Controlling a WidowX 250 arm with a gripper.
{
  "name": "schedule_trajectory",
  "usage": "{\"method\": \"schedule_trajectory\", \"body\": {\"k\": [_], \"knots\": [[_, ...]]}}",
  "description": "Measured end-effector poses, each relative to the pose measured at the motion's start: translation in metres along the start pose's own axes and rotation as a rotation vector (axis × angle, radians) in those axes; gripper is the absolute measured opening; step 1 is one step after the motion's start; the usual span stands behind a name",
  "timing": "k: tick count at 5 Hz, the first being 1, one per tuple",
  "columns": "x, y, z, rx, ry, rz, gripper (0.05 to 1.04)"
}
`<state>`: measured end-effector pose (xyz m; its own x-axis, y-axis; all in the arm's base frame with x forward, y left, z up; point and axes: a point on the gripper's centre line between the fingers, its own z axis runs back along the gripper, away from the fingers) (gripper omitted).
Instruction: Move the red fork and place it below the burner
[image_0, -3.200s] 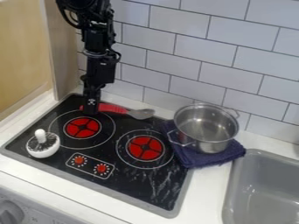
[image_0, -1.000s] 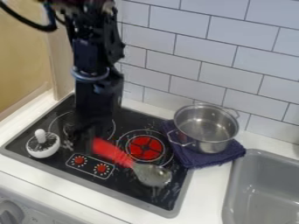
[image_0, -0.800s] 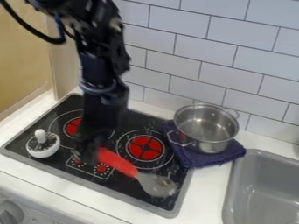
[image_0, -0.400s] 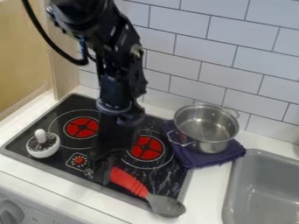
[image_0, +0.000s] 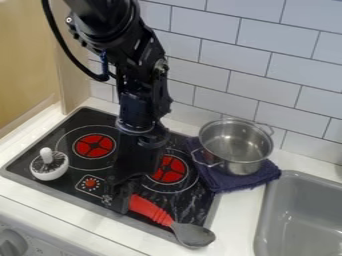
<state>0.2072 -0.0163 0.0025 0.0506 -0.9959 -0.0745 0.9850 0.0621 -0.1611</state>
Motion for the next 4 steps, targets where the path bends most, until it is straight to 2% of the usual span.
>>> {"method": "schedule_trajectory", "body": {"k": [1,2,3,4], "knots": [[0.001,0.001,0.001,-0.009,-0.004,0.005,0.450],[0.001,0.010,0.007,0.008,0.002,0.003,0.758],[0.001,0.012,0.008,0.016,0.003,0.009,1.005],[0.001,0.010,0.016,0.028,-0.006,0.002,1.011]]}}
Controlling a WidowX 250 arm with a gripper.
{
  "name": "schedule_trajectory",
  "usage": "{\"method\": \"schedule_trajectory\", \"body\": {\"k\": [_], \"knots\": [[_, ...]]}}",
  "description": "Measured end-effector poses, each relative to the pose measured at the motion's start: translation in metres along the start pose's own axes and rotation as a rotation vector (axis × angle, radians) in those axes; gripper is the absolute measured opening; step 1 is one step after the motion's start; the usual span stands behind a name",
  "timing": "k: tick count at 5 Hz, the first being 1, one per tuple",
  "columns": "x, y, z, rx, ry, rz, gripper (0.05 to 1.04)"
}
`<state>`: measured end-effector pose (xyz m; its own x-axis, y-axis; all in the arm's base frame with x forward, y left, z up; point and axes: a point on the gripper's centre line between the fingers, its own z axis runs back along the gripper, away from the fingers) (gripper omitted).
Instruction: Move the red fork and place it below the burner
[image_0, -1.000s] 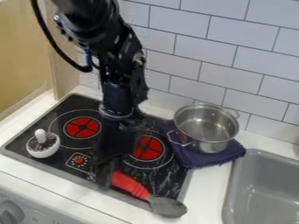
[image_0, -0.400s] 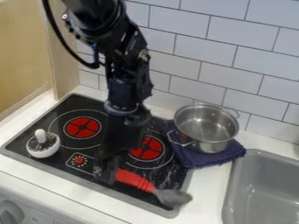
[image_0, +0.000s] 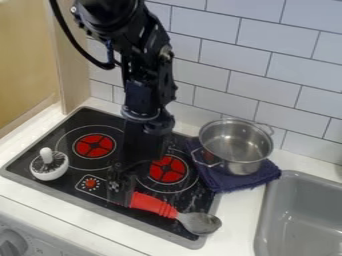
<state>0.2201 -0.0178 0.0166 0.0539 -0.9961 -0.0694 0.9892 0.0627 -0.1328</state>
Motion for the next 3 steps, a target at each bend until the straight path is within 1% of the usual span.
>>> {"method": "schedule_trajectory", "body": {"k": [1,2,3], "knots": [[0.000,-0.002,0.005,0.003,-0.008,-0.003,1.000],[-0.001,-0.003,0.020,0.038,-0.035,-0.011,1.000],[-0.004,-0.007,0.049,0.119,-0.079,-0.030,1.000]]}}
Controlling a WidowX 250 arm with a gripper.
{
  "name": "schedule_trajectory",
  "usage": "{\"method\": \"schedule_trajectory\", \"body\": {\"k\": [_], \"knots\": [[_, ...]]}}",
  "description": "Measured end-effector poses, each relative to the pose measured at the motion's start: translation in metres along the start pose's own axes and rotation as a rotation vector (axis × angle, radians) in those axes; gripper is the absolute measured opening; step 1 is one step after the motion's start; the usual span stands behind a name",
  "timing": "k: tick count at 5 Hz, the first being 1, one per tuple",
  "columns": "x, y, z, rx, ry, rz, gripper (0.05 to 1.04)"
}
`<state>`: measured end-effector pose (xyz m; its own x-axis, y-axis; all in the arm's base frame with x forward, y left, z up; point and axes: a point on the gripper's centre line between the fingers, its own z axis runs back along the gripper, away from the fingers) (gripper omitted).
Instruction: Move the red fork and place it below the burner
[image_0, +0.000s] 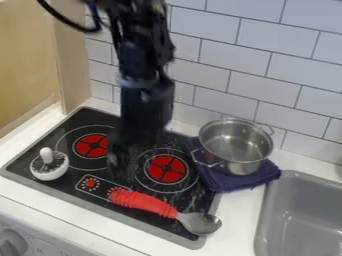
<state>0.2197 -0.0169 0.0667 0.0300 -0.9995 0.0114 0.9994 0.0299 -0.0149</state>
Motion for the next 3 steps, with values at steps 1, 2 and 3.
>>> {"method": "schedule_trajectory", "body": {"k": [1,2,3], "knots": [[-0.0016,-0.0043,0.0171,0.033,-0.019,-0.013,1.000],[-0.0014,-0.0049,0.0177,0.034,-0.020,-0.016,1.000],[-0.0017,-0.0049,0.0177,0.034,-0.019,-0.017,1.000]]}}
